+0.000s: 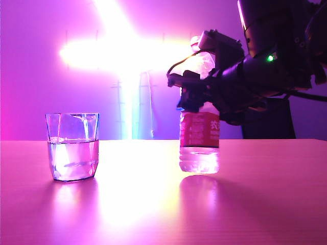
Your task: Pick up the mineral water bottle on the table and pour water into the mug until it's half full.
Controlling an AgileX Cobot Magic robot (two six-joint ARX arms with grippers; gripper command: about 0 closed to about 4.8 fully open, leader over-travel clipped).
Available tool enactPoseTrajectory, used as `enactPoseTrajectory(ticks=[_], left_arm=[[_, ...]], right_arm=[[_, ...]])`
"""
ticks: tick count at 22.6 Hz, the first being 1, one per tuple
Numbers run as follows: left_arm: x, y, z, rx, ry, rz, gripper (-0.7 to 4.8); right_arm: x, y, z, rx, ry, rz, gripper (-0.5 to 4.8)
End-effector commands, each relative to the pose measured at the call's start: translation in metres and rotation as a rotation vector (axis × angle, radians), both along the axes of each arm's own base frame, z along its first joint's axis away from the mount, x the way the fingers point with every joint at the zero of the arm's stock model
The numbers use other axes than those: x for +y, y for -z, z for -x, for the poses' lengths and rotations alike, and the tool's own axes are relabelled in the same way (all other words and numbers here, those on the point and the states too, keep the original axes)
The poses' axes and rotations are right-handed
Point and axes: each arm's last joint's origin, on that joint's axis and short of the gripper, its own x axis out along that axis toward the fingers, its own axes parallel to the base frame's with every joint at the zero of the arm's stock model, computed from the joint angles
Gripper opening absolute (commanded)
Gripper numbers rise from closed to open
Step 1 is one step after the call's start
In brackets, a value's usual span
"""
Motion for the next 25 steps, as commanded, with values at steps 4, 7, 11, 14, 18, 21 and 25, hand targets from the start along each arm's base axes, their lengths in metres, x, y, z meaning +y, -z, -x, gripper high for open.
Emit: enactPoseTrajectory(ticks=[4,7,11,14,18,21,25], left_arm=[[0.0,-0.003,0.0,-0.015,0.0,0.004,-0.02],[0.0,-0.003,0.0,-0.015,0.0,0.004,-0.02],[0.0,-0.003,0.0,-0.015,0.0,0.004,-0.02],[0.0,-0.003,0.0,-0.015,0.0,0.004,-0.02],[0.0,-0.003,0.0,-0.016,0.0,0.004,-0.02],[0.0,-0.003,0.0,-0.015,0.0,0.004,-0.02],[0.0,-0.003,0.0,-0.015,0.0,0.004,-0.02]], right_arm=[[0.001,-0.008,-0.001,-0.06,-0.019,-0.011,3.19],[0.002,-0.007,0.0,-0.045,-0.043,-0.005,3.62],[0.002,-0.002,0.001,-0.001,-0.048,0.021,4.55],[0.002,-0.002,0.004,0.021,-0.058,0.034,4.79],[-0.001,-0.003,0.009,0.031,-0.094,0.031,4.79],[-0.005,-0.001,0.015,0.035,-0.093,0.034,4.79],[-0.013,0.003,0.029,0.061,-0.1,0.041,4.79]])
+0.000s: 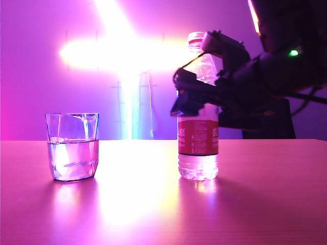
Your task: Pick up the mineral water bottle on the table and pour water into the mug until it's half full.
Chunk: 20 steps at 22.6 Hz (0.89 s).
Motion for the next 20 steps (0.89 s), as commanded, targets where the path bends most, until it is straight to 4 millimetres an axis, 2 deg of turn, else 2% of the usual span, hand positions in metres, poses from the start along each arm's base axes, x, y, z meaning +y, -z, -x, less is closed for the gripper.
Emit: enactPoseTrajectory(ticks=[1,7,11,12,20], left_arm=[[0.0,-0.003,0.0,-0.015,0.0,0.004,-0.02],[0.0,-0.003,0.0,-0.015,0.0,0.004,-0.02],[0.0,-0.003,0.0,-0.016,-0.002,0.004,-0.02],[0.0,-0.003,0.0,-0.016,-0.004,0.004,-0.02],[0.008,-0.003,0.0,-0.016,-0.082,0.003,-0.02]], right_arm=[[-0.005,-0.002,0.014,-0.012,-0.022,-0.021,4.79],[-0.016,0.0,0.038,0.003,-0.031,-0.04,4.79],[-0.034,0.0,0.058,0.004,0.026,-0.052,4.79],[-0.04,-0.002,0.066,-0.002,0.049,-0.043,4.79],[-0.055,-0.019,0.086,0.015,0.032,-0.07,4.79]])
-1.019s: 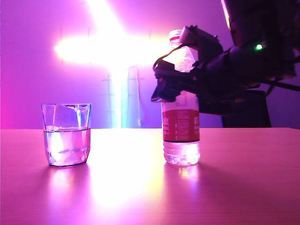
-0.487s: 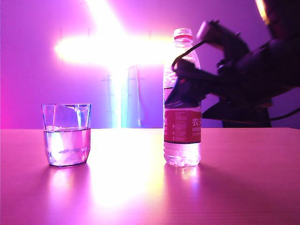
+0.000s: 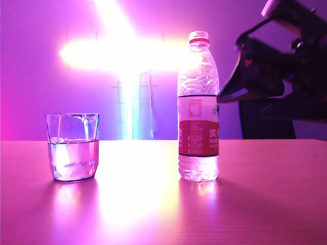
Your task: Pick up the mineral water bottle on the table and pour water into the mug until it's half full.
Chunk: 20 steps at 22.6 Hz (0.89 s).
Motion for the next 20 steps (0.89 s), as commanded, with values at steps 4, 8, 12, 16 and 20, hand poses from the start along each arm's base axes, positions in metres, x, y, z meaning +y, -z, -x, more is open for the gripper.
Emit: enactPoseTrajectory(ticks=[4,8,12,16,20], left_arm=[[0.002,-0.003,0.0,-0.015,-0.021,0.003,-0.02],[0.002,-0.003,0.0,-0.015,-0.021,0.003,-0.02],[0.002,-0.003,0.0,-0.016,-0.022,0.003,-0.02],[0.002,-0.003,0.0,-0.015,-0.022,0.003,-0.02],[0.002,-0.003,0.0,-0.015,-0.022,0.003,-0.02]], right_arm=[[-0.012,-0.02,0.018,-0.034,-0.023,-0.067,2.5],[-0.027,-0.037,0.037,-0.113,-0.024,-0.125,-0.02],[-0.036,-0.05,0.048,-0.202,-0.015,-0.19,-0.01],[-0.043,-0.059,0.057,-0.274,-0.018,-0.245,-0.01],[-0.049,-0.065,0.064,-0.328,-0.019,-0.287,-0.01]])
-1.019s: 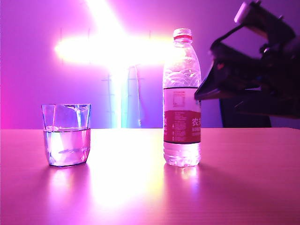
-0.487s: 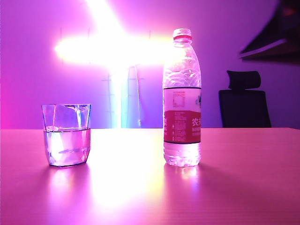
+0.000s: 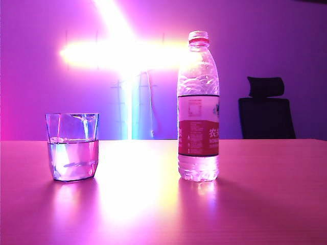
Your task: Pick up the mineral water bottle on the table and pour water into the mug until it's half full.
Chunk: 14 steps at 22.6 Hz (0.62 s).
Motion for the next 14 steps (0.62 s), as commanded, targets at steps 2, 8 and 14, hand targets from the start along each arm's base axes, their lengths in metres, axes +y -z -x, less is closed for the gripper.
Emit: enactPoseTrajectory(ticks=[2,8,14], left_arm=[[0.0,-0.003,0.0,-0.016,0.0,0.002,-0.02],[0.0,-0.002,0.0,-0.015,0.0,0.002,-0.02],[0.0,-0.003,0.0,-0.016,0.0,0.002,-0.02]], right_arm=[[-0.004,-0.007,0.005,-0.055,0.003,-0.045,-0.01],[-0.013,0.001,0.011,-0.224,0.07,0.127,-0.01],[-0.034,0.034,-0.006,-0.217,0.18,0.199,-0.01]])
